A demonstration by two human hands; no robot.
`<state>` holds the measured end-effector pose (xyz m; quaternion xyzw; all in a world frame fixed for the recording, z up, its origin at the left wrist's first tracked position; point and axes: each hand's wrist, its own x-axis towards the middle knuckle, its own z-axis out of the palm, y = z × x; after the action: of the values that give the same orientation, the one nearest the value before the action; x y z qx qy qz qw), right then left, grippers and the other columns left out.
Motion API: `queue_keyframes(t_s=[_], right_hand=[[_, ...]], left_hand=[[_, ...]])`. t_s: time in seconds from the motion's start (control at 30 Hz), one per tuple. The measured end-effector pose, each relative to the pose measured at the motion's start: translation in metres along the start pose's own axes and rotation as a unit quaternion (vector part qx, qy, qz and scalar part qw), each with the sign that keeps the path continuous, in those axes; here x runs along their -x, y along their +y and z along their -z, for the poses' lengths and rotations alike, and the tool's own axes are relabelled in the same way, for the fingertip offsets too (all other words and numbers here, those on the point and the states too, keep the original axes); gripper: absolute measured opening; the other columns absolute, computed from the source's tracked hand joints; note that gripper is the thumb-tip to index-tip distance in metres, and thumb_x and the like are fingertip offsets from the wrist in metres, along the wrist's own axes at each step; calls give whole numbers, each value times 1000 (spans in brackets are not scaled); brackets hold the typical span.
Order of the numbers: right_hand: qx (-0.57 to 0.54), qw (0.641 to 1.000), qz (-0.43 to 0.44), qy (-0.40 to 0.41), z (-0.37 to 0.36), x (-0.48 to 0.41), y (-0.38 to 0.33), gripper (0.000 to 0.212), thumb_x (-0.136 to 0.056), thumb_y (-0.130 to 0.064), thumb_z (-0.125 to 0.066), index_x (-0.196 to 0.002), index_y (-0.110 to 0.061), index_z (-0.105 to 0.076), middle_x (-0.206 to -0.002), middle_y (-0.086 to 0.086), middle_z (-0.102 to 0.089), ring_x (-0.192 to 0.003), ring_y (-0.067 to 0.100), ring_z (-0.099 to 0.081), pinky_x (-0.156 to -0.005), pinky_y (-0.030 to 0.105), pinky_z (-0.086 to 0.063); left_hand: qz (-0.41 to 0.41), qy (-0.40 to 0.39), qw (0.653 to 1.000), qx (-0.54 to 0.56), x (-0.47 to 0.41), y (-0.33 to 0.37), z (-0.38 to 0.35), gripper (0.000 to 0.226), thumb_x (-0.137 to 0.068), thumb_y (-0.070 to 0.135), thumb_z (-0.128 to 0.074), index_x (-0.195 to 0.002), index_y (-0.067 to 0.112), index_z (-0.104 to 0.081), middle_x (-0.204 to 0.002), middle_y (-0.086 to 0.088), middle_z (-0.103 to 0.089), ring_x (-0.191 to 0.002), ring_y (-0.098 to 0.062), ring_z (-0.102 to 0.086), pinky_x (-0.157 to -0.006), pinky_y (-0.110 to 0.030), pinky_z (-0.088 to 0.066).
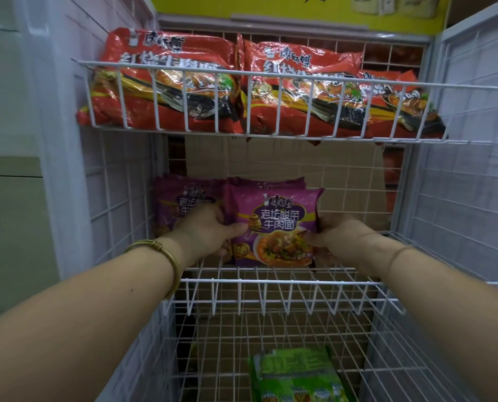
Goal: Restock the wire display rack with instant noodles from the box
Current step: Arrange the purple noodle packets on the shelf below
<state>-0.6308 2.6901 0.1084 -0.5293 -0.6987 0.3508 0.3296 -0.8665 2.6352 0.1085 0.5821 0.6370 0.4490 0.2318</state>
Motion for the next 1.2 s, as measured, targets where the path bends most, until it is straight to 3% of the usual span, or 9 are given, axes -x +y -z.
queue_keyframes(t_s=[0.13, 0.27, 0.37, 0.5, 0.63, 0.77, 0.9, 1.0, 1.2], right_hand=[[-26, 999, -7, 22, -1, 0, -2, 17, -92, -12, -69, -108, -14, -69, -98, 8, -76, -90, 27, -74, -86, 45, -60], [-15, 998, 32, 60, -11, 1, -20, 9, -89, -16, -72, -85, -22, -67, -88, 7, -75, -82, 26, -74, -84, 46, -60], [-3, 994, 71, 86, -28, -1, -37, 8, -89, -21, -73, -83, -19, -68, -81, 6, -73, -78, 27, -73, -79, 44, -61], [8, 988, 99, 116, -57, -7, -56, 15, -84, -31, -76, -83, -16, -73, -80, 7, -74, -77, 29, -72, -77, 46, -61], [10, 987, 109, 120, -86, -13, -73, 23, -83, -31, -76, -80, -8, -73, -73, 10, -73, -69, 29, -71, -69, 46, -61], [29, 986, 116, 120, -107, -23, -83, 24, -84, -28, -74, -81, -4, -71, -81, 14, -73, -76, 32, -72, -73, 48, -61], [59, 985, 114, 119, -119, -31, -80, 26, -84, -28, -74, -89, -3, -70, -88, 14, -72, -83, 31, -71, -76, 45, -61], [56, 986, 107, 114, -121, -38, -76, 26, -85, -26, -74, -85, -1, -67, -87, 15, -72, -84, 32, -71, -76, 44, -61], [78, 988, 95, 89, -124, -44, -70, 23, -80, -21, -79, -86, -2, -69, -88, 16, -72, -86, 33, -71, -76, 46, -61]], left_hand=[[3, -5, 1000, 3, 7, 2, 2, 31, -75, 20, -84, -89, 11, -58, -90, -11, -70, -84, -29, -72, -76, -47, -61], [-21, 60, 998, -23, 8, 3, 10, 39, -60, 31, -78, -81, 18, -48, -91, -18, -67, -87, -36, -69, -78, -49, -59], [-47, 119, 986, -103, 10, 3, 24, 34, -78, 15, -74, -68, 19, -42, -85, -14, -62, -86, -34, -65, -73, -35, -53], [-39, 181, 971, -151, 9, 1, 53, 30, -84, 9, -67, -67, 20, -45, -83, -6, -58, -90, -34, -65, -79, -36, -54], [-13, 208, 957, -202, 16, 1, 71, 9, -89, 7, -57, -91, 10, -65, -103, -12, -67, -101, -35, -63, -85, -39, -51], [16, 189, 962, -197, 15, -15, 67, 19, -85, 32, -68, -95, 15, -70, -94, -4, -71, -80, -26, -64, -67, -33, -52], [34, 184, 966, -180, 16, -21, 63, 12, -89, 26, -63, -91, 16, -68, -81, 0, -60, -70, -20, -53, -65, -28, -41], [22, 167, 969, -181, 19, -18, 62, 9, -89, 21, -59, -80, 18, -60, -67, 5, -51, -58, -11, -45, -55, -24, -36], [39, 125, 958, -254, 21, -20, 59, 5, -88, 15, -53, -89, 13, -58, -80, -4, -58, -63, -17, -49, -49, -26, -33]])
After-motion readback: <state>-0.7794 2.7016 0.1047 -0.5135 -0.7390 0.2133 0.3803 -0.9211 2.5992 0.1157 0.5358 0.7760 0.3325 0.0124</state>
